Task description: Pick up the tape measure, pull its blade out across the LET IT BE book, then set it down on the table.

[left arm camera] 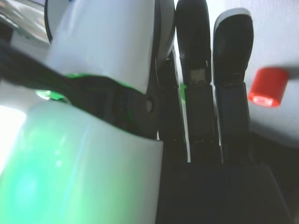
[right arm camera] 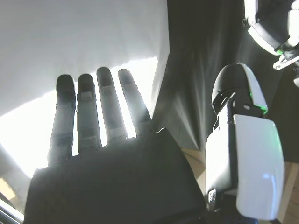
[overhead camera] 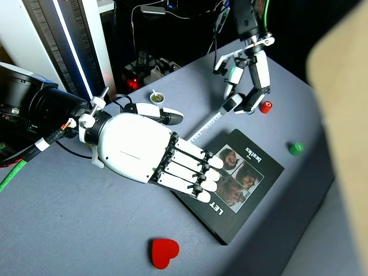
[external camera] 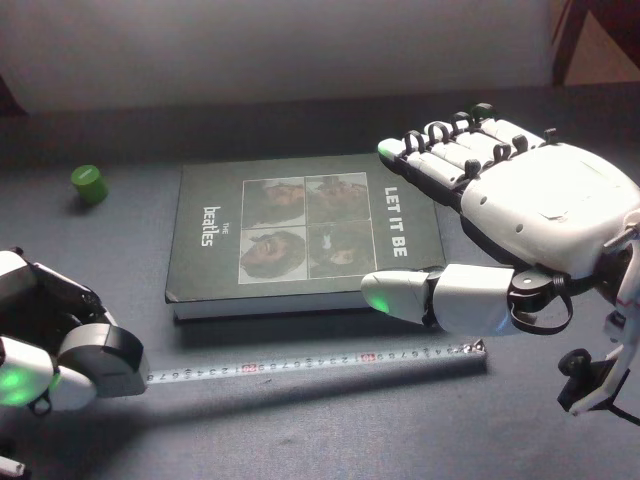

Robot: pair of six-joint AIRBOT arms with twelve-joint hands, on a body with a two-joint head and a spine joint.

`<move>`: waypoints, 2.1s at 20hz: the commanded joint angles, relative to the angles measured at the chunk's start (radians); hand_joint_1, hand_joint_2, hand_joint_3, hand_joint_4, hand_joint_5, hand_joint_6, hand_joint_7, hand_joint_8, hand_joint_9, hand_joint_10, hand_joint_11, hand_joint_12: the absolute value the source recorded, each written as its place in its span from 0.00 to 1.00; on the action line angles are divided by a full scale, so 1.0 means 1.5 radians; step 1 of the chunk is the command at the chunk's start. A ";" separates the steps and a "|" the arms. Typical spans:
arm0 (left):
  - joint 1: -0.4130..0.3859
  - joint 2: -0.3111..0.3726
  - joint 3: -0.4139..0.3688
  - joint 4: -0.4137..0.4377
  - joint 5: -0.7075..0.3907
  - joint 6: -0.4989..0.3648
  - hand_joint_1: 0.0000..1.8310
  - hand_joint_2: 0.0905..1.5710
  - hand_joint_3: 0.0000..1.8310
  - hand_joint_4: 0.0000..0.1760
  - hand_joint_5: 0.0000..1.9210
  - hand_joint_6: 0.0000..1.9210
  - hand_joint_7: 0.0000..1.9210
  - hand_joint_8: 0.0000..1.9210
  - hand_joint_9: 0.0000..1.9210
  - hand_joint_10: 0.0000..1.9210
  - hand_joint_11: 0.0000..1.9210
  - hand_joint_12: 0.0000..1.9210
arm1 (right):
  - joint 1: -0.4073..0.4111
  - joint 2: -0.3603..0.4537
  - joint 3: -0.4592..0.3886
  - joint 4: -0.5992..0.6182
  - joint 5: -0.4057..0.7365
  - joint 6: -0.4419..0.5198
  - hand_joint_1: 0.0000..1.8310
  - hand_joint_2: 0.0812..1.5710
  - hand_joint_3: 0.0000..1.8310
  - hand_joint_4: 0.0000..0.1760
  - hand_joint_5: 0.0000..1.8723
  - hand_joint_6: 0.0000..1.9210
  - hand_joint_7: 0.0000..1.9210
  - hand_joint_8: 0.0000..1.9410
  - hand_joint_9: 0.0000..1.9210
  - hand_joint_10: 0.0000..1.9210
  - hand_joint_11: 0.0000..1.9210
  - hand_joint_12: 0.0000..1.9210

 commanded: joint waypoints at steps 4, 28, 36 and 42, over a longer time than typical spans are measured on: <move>0.004 -0.014 0.001 0.017 -0.068 -0.016 0.82 0.66 0.00 0.00 0.48 0.47 0.63 0.25 0.52 0.49 0.45 0.75 | -0.002 -0.001 -0.002 -0.050 -0.062 0.010 0.01 0.65 0.00 0.00 0.06 0.00 0.07 0.00 0.05 0.00 0.00 0.26; -0.069 0.010 0.069 0.121 -0.088 -0.037 0.27 0.68 0.00 0.00 0.28 0.00 0.29 0.00 0.26 0.00 0.15 0.34 | -0.014 0.075 -0.092 -0.050 -0.057 0.005 0.02 0.64 0.00 0.00 0.05 0.00 0.07 0.00 0.05 0.00 0.00 0.25; -0.293 -0.014 0.092 0.046 -0.041 0.250 0.22 0.68 0.00 0.00 0.27 0.01 0.28 0.01 0.25 0.01 0.14 0.35 | -0.028 0.131 -0.144 -0.045 -0.066 0.048 0.04 0.64 0.00 0.00 0.11 0.01 0.11 0.01 0.09 0.01 0.00 0.36; -0.496 -0.039 0.040 -0.318 -0.084 0.947 0.31 0.70 0.00 0.24 0.26 0.89 0.29 0.87 0.30 0.84 0.31 0.81 | -0.056 0.105 -0.150 -0.048 -0.107 0.035 0.35 0.72 0.00 0.00 0.35 0.67 0.38 0.71 0.44 0.96 0.53 0.99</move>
